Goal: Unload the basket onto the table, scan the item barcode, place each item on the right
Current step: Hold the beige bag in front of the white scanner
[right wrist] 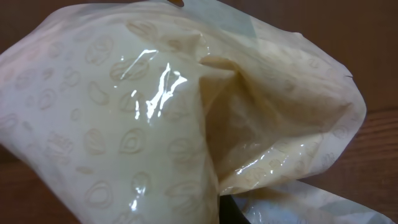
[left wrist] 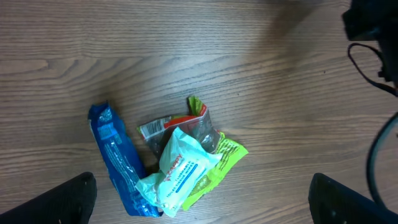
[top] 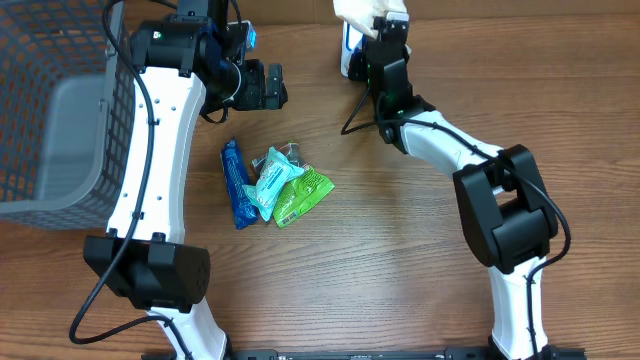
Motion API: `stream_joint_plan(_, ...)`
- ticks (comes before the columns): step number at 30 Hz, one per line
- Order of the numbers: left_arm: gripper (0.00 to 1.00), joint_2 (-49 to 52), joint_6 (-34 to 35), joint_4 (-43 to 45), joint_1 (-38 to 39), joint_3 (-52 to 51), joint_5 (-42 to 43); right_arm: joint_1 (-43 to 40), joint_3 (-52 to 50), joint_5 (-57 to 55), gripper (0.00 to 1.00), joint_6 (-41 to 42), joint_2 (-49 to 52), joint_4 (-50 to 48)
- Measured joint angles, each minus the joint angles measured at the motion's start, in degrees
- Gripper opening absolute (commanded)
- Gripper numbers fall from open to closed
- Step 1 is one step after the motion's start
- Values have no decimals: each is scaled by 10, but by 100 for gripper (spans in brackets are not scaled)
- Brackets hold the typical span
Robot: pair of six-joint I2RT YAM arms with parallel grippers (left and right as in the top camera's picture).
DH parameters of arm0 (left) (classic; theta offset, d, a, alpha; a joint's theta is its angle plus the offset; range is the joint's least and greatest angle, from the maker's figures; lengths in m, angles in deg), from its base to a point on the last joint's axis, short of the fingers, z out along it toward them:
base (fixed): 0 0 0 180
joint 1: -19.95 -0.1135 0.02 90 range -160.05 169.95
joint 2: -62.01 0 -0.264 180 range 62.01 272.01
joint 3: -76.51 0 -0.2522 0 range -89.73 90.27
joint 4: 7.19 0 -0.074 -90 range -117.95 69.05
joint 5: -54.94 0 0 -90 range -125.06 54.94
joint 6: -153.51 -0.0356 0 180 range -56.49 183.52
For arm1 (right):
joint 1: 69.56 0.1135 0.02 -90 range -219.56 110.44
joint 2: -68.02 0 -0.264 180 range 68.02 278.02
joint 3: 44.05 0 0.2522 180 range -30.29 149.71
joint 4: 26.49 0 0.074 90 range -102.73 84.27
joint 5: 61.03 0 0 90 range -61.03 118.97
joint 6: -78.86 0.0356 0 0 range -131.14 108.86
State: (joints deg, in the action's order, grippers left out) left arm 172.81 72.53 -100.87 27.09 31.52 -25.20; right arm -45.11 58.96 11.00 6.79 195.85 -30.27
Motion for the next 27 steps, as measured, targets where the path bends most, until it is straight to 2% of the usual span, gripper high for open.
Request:
stream_joint_plan(17, 100, 0, 0, 0, 0, 0, 0, -2, 0, -9, 4, 0, 4, -3)
stream_joint_plan(27, 100, 0, 0, 0, 0, 0, 0, -2, 42, -9, 4, 0, 4, 53)
